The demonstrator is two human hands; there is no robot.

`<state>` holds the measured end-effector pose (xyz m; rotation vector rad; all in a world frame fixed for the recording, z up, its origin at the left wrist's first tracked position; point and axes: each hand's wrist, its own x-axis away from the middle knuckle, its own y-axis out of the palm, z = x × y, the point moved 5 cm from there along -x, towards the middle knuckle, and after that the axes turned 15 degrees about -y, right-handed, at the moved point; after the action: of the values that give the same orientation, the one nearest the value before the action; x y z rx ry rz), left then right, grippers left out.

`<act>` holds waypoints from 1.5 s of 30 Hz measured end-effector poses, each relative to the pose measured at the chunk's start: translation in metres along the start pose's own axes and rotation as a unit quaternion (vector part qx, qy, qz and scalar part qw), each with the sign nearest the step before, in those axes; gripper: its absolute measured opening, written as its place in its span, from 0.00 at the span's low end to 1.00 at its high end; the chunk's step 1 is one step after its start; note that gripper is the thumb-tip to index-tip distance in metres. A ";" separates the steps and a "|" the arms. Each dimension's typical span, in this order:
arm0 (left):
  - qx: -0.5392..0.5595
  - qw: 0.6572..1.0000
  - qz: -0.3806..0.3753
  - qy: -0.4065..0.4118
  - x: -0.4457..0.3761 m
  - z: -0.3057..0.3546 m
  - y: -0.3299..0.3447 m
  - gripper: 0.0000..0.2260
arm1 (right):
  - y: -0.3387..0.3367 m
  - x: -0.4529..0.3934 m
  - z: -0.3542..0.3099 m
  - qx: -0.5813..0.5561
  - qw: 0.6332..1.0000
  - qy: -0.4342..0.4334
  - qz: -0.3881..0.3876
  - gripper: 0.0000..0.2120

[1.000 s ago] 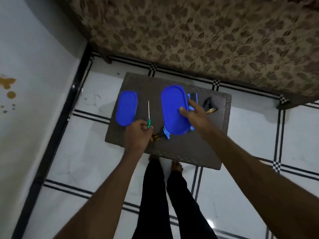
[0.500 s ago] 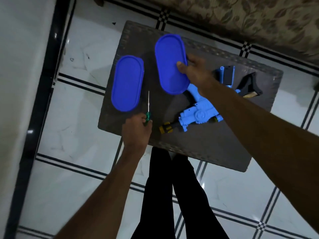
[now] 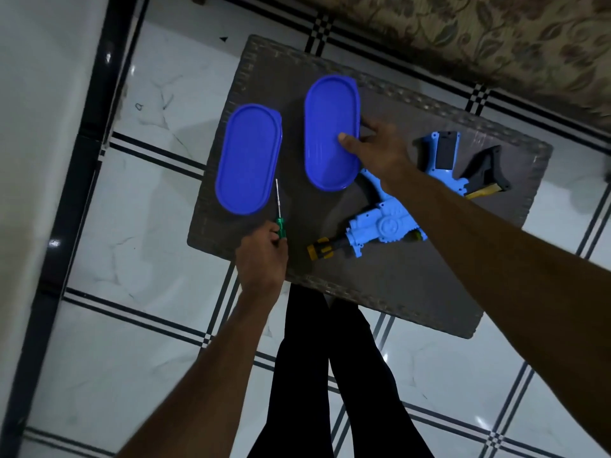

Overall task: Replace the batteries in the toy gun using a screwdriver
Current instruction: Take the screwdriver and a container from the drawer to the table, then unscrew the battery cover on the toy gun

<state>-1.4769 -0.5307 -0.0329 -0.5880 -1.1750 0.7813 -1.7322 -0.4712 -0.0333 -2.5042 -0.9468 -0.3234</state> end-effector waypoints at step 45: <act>0.102 0.952 0.274 0.090 0.351 0.263 -0.116 0.09 | -0.367 0.149 -0.219 0.435 0.759 -0.458 -0.159 0.24</act>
<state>-1.6373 -0.3207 0.3351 -0.8074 -0.7494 1.2760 -1.8820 -0.2465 0.3298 -1.5039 -1.4166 1.1200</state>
